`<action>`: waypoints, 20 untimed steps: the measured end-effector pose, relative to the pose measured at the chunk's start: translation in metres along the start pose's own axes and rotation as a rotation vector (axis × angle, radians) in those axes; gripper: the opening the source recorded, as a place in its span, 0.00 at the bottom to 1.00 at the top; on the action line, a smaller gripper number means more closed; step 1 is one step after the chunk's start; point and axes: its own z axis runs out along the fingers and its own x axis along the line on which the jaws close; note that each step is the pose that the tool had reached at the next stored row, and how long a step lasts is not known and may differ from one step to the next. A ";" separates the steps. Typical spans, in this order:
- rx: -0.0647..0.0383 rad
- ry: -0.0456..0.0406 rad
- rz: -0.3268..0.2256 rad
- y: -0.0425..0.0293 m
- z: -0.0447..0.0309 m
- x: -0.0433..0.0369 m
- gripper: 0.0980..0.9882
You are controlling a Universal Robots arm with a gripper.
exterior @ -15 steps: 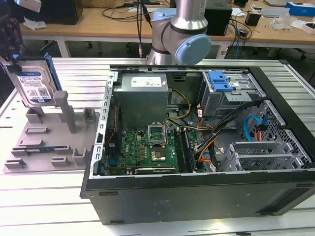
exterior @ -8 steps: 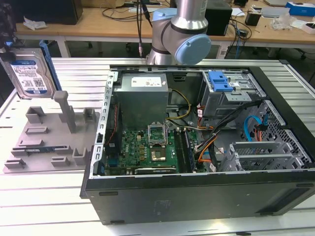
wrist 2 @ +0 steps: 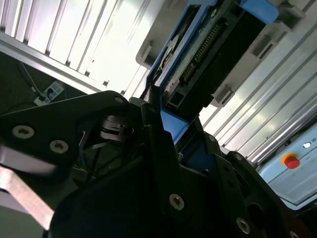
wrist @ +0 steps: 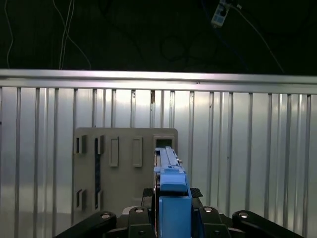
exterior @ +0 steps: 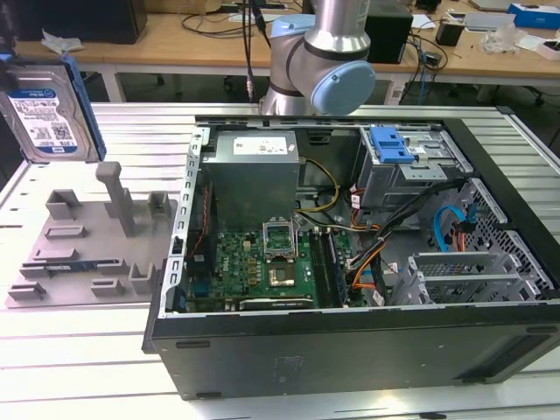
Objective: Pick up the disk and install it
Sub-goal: 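Pick up the disk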
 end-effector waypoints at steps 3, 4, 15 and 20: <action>0.000 0.0000 0.000 0.0000 -0.0127 0.0004 0.30; 0.000 0.0000 0.000 0.0001 -0.0177 0.0005 0.30; 0.000 0.0000 0.000 -0.0001 -0.0507 0.0015 0.30; 0.000 0.0000 0.000 -0.0003 -0.0638 0.0019 0.30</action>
